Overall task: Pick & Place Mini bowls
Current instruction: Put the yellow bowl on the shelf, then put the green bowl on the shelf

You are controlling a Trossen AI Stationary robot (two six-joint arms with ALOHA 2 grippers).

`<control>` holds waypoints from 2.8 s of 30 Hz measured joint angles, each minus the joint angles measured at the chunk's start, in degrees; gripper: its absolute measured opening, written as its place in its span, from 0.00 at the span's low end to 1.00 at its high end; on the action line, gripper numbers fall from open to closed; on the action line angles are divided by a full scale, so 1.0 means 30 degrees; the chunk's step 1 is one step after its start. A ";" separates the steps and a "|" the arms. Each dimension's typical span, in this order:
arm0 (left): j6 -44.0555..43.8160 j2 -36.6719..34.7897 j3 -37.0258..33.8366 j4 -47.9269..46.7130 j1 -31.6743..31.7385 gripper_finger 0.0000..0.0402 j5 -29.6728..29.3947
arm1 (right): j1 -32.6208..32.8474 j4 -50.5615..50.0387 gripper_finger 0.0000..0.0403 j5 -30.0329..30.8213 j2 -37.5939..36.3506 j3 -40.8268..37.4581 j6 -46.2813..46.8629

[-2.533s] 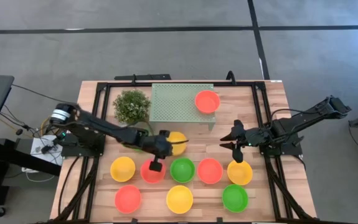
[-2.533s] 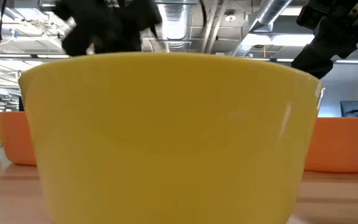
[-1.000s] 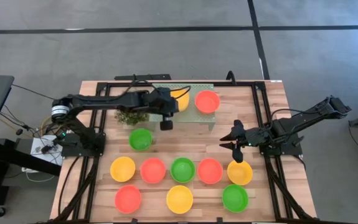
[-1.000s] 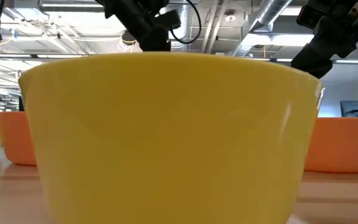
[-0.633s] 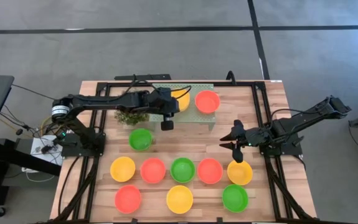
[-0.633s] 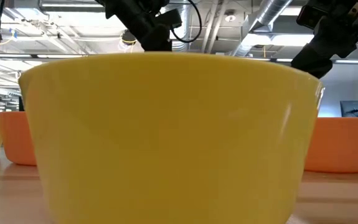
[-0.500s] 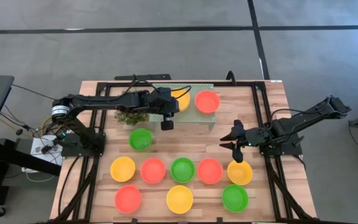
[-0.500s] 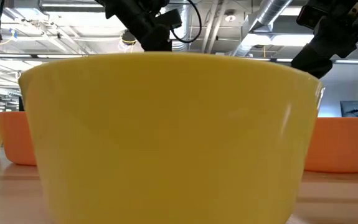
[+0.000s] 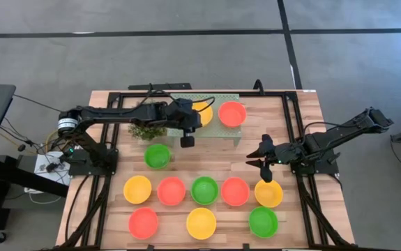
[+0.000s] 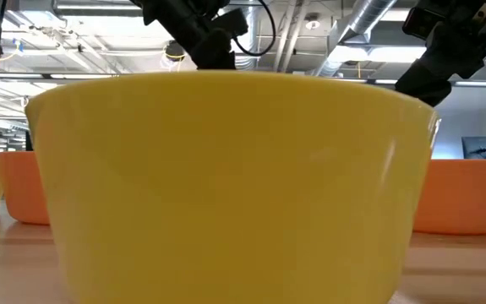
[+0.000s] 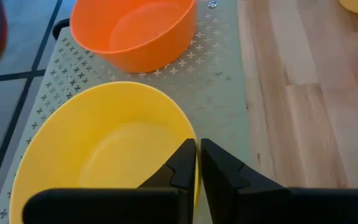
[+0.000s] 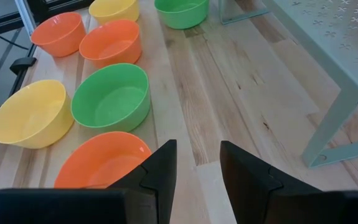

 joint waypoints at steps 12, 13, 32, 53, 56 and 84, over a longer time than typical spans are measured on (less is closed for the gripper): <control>0.0000 0.0000 -0.0015 0.1439 -0.0214 0.07 0.0051 | -0.0004 -0.0006 0.29 0.0002 0.0006 0.0000 -0.0007; 0.0000 0.0000 -0.0015 0.1461 -0.0214 0.07 0.0051 | -0.0004 -0.0004 0.29 0.0003 0.0004 0.0000 -0.0007; 0.0053 -0.1882 -0.0022 0.1382 -0.2921 0.07 -0.0874 | -0.0004 -0.0002 0.29 0.0018 0.0006 -0.0022 -0.0007; -1.4864 -0.8024 -0.7659 -0.3081 -0.9114 0.29 -0.0667 | -0.0004 0.0016 0.29 0.0073 0.0020 -0.0022 -0.0013; -1.6570 -0.8273 -0.9205 -0.3100 -0.9827 0.29 -0.0798 | 0.0003 0.0009 0.29 0.0073 0.0020 -0.0022 -0.0015; -1.7819 -0.8269 -1.3537 -0.2727 -0.9970 0.22 -0.4130 | 0.0003 -0.0057 0.29 0.0073 0.0020 -0.0007 -0.0025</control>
